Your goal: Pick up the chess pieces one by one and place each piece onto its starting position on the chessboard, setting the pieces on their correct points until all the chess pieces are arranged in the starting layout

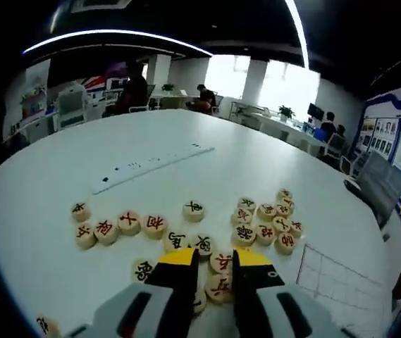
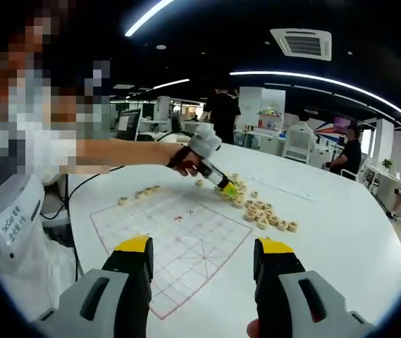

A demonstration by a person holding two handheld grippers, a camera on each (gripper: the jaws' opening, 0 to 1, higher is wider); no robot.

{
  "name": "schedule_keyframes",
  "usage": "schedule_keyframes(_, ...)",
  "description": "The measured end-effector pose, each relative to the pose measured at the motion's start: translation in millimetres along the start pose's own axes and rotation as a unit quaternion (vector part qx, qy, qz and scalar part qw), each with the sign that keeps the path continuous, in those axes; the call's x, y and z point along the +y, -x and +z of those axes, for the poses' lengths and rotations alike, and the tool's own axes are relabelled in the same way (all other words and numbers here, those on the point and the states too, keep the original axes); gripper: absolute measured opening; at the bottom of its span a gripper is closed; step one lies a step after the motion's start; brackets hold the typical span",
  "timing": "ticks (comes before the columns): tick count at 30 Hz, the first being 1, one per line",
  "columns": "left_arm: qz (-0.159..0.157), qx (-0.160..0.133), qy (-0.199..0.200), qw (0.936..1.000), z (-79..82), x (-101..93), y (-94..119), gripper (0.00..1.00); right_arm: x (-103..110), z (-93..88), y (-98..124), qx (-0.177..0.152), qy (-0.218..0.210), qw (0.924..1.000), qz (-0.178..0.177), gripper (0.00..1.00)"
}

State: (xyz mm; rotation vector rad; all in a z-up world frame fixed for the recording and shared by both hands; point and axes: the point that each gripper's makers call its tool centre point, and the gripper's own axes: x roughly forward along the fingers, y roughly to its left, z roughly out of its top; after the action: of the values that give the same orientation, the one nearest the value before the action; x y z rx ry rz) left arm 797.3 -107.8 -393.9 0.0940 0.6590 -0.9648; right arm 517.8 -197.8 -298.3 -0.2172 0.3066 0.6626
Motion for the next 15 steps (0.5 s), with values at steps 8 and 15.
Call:
schedule_keyframes(8,0.032,0.01,-0.037,0.9988,3.5,5.2,-11.3,0.28,-2.9,-1.3,0.0,0.002,-0.002,1.0,-0.004,0.58)
schedule_keyframes(15,0.043,0.018,-0.05,0.9977,3.5,3.2,-14.0,0.19,-1.6,-0.7,0.0,0.001,-0.001,1.0,-0.003,0.58)
